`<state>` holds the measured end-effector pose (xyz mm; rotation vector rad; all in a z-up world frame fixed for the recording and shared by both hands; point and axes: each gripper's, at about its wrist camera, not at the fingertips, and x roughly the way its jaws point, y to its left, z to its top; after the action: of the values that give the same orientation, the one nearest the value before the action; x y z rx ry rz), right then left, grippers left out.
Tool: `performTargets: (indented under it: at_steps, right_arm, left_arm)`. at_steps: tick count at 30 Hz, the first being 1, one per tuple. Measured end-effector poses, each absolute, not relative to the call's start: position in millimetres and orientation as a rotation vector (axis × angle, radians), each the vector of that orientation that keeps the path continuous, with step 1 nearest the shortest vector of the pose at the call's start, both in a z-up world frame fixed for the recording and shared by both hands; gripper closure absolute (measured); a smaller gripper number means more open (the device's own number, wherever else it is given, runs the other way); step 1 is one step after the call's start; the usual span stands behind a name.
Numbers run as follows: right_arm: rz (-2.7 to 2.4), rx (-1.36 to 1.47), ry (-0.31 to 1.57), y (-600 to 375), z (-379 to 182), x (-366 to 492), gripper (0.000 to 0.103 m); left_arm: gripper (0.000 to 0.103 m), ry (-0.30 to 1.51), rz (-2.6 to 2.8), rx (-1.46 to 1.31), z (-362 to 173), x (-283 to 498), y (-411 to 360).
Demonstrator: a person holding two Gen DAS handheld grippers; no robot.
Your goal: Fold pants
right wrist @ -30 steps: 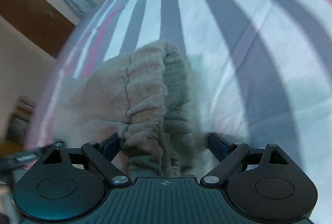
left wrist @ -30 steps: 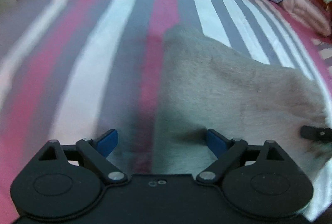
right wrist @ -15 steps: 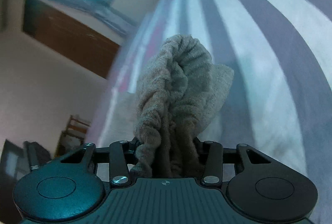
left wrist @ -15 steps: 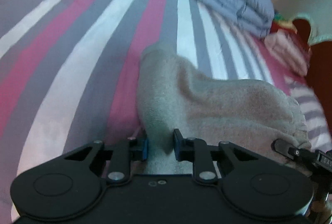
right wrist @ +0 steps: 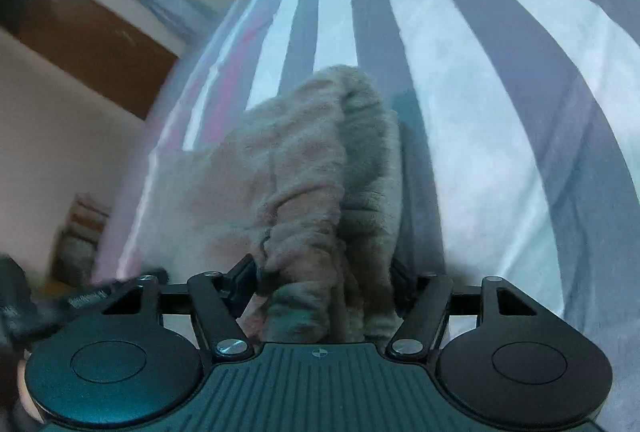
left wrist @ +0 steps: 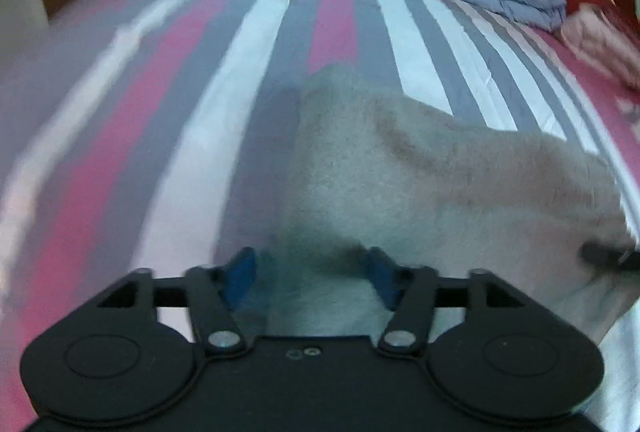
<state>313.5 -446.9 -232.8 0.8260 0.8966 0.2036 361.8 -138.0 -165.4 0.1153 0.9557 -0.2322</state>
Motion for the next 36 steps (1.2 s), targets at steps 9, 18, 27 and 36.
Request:
performTargets:
  at_steps: [9,18,27,36]
  right_arm:
    - [0.132,0.299,0.666,-408,-136,303,0.033]
    - [0.133,0.151,0.734,-344,-168,386,0.078]
    - [0.026,0.070,0.832,-354,-214,435,0.079]
    - [0.027,0.053,0.688,-347,-185,361,0.078]
  left_arm:
    - [0.029,0.880,-0.339,0.174,-116,378,-178]
    - [0.090,0.967,-0.312,0.128,-159,435,-193]
    - [0.103,0.977,-0.191,-0.002,-181,461,-188]
    - [0.089,0.906,-0.223,0.091,-163,377,-165]
